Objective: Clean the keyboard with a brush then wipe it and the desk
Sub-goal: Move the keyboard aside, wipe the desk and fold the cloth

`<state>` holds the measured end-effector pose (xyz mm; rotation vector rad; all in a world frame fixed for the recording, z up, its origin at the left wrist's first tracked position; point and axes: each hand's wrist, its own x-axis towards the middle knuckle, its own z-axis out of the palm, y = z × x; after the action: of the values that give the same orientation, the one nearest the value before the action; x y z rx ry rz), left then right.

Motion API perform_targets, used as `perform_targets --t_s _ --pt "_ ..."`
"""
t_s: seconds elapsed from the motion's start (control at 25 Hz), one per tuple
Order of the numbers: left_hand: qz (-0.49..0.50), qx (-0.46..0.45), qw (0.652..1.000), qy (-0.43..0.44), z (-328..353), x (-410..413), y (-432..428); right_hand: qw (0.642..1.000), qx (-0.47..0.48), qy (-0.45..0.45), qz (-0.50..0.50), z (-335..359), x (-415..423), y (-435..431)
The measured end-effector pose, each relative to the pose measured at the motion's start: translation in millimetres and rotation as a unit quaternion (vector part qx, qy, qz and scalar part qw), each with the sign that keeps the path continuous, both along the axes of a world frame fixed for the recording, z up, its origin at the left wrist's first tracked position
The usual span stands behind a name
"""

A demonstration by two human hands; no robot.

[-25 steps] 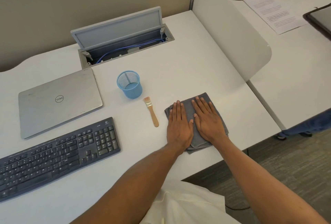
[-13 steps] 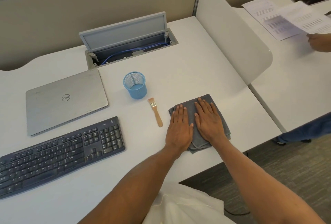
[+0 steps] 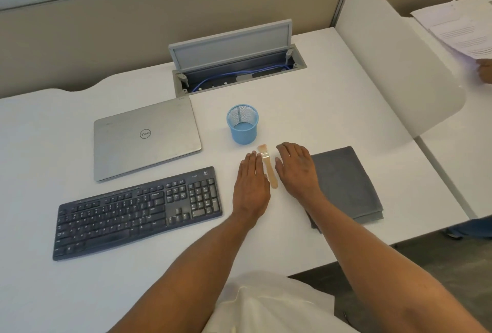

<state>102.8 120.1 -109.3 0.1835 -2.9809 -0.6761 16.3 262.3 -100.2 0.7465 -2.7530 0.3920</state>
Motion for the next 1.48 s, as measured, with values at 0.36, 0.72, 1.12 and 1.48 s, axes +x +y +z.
perform_targets --t_s 0.36,0.72,1.12,1.48 --pt "-0.022 -0.009 0.998 -0.050 -3.2 -9.1 -27.6 0.993 0.007 -0.095 -0.068 -12.7 -4.9 -47.9" --pt "0.022 0.035 0.998 -0.057 1.7 -28.1 -18.0 0.969 0.041 -0.185 -0.160 -2.3 -11.0 -72.9" --pt "-0.002 0.056 0.996 -0.065 8.8 -25.1 -23.7 0.944 -0.031 -0.270 -0.186 8.3 -0.4 -79.0" --pt "0.084 0.309 0.944 -0.077 22.7 -18.5 -29.7 0.924 -0.182 -0.281 -0.184 13.6 33.1 -72.0"
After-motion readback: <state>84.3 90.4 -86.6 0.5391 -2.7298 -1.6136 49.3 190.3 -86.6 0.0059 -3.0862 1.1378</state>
